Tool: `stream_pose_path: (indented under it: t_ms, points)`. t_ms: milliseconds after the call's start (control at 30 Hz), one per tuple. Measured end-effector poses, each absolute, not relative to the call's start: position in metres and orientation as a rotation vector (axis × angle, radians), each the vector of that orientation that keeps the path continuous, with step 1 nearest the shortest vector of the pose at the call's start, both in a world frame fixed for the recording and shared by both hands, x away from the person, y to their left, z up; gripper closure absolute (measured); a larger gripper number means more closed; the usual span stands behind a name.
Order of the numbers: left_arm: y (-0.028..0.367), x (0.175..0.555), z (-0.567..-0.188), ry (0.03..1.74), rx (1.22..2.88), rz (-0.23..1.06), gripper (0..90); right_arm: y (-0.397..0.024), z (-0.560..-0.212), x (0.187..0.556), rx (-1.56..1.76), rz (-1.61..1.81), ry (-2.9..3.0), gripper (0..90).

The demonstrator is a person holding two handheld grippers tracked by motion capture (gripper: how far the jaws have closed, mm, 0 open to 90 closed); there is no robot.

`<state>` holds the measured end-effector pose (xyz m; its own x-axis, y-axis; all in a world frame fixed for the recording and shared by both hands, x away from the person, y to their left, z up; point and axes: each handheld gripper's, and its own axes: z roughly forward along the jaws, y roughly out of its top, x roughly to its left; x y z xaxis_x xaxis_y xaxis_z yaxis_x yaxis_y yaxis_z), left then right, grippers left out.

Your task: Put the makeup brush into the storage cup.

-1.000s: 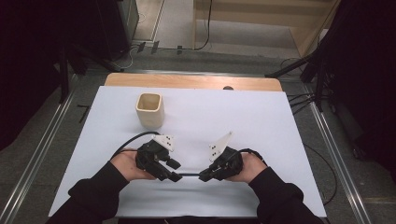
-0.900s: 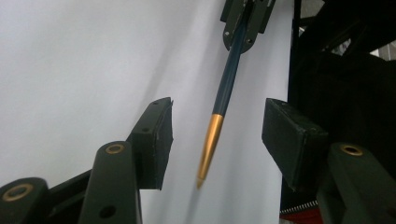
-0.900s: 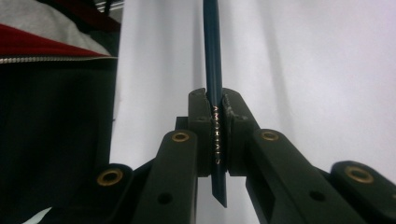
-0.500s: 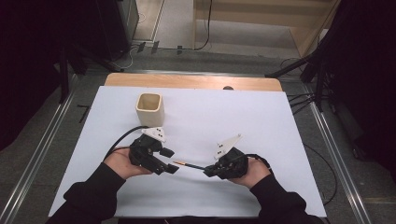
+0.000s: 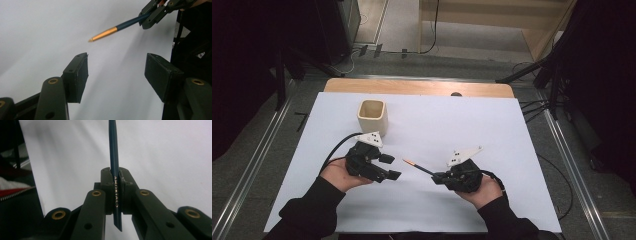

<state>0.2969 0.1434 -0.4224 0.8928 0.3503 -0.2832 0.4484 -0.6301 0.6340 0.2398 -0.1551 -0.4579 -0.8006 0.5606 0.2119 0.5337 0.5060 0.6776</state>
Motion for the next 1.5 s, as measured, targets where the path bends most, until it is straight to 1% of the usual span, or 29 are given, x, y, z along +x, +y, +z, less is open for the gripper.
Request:
stream_pose_path:
  t_ms: [467,1000,1233,1500]
  points:
    - [0.142,0.291,-0.427,0.629,2.257,-0.164,34.7,-0.144,-0.457,0.219,1.198,1.290,2.479,85.1]
    - [0.141,0.291,-0.427,0.663,2.226,-0.161,34.7,-0.133,-0.459,0.214,1.260,1.290,2.381,85.2]
    - [0.138,0.290,-0.427,0.724,2.196,-0.194,34.2,-0.128,-0.461,0.208,1.283,1.254,2.319,85.2]
    - [0.134,0.290,-0.427,0.751,2.161,-0.221,35.6,-0.120,-0.467,0.198,1.320,1.281,2.230,85.1]
